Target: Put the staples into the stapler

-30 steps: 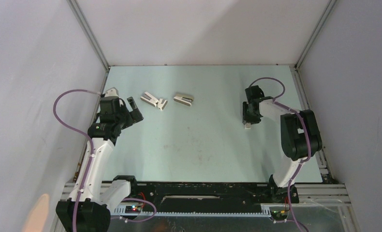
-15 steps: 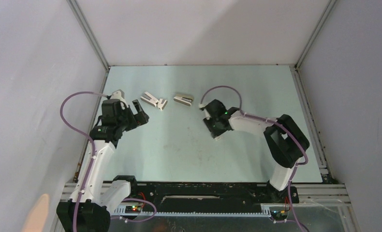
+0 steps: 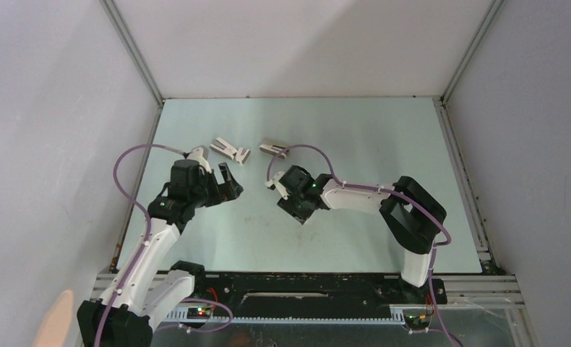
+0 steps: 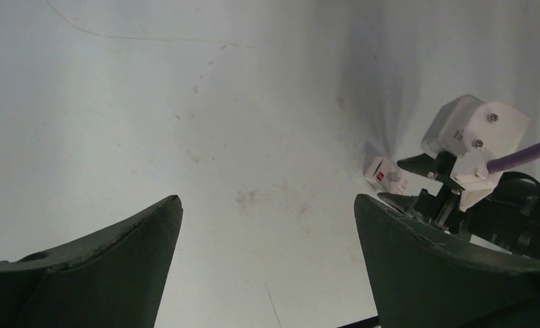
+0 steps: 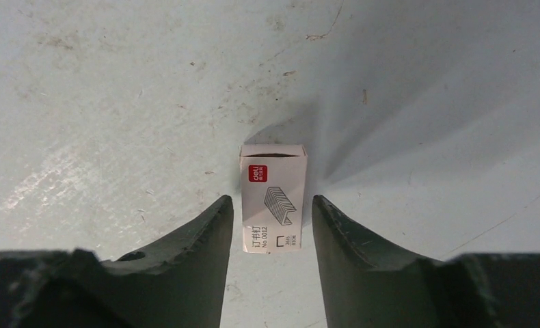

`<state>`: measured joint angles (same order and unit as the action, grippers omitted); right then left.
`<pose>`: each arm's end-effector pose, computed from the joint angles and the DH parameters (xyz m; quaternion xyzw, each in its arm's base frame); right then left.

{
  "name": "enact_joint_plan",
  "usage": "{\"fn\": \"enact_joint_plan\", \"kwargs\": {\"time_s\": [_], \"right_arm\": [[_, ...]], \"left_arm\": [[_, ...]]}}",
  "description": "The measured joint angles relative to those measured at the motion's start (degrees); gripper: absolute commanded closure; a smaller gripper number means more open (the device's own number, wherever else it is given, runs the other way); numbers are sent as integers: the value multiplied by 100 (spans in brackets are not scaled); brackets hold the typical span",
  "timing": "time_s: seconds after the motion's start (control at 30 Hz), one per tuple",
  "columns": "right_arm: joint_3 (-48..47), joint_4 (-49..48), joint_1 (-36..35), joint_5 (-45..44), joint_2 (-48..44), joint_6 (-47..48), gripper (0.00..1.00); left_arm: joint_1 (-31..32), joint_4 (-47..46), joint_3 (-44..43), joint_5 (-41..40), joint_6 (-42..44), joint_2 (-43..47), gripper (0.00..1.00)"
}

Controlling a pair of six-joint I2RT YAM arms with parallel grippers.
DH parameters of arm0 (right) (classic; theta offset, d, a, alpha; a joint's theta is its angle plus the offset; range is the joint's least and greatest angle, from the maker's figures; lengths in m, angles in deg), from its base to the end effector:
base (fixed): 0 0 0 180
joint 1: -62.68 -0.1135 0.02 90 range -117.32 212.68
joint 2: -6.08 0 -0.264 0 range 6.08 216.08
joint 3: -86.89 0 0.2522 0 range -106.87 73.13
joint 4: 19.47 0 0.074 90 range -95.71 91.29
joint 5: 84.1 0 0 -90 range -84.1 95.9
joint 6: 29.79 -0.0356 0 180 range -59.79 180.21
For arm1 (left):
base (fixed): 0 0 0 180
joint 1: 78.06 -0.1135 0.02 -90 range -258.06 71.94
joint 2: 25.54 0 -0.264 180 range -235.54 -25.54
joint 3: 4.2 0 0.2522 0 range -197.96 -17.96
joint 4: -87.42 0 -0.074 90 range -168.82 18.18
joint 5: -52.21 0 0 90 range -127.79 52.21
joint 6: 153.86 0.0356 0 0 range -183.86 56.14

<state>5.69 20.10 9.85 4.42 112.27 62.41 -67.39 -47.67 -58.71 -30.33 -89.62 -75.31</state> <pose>0.2238 0.2937 0.1615 -0.4481 0.8664 0.0828 0.2044 0.1803 -0.0387 0.2654 -0.0917 0.9008 -0.1874 0.3809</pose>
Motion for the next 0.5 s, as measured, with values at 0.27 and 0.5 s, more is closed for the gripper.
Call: {"fn": "enact_joint_plan", "kwargs": {"time_s": [0.27, 0.5], "right_arm": [[2, 33, 11, -332, 0, 149, 43], [188, -17, 382, -431, -94, 74, 42]], "left_arm": [[498, -251, 105, 0, -175, -170, 1], [1117, -577, 166, -83, -275, -546, 3]]}}
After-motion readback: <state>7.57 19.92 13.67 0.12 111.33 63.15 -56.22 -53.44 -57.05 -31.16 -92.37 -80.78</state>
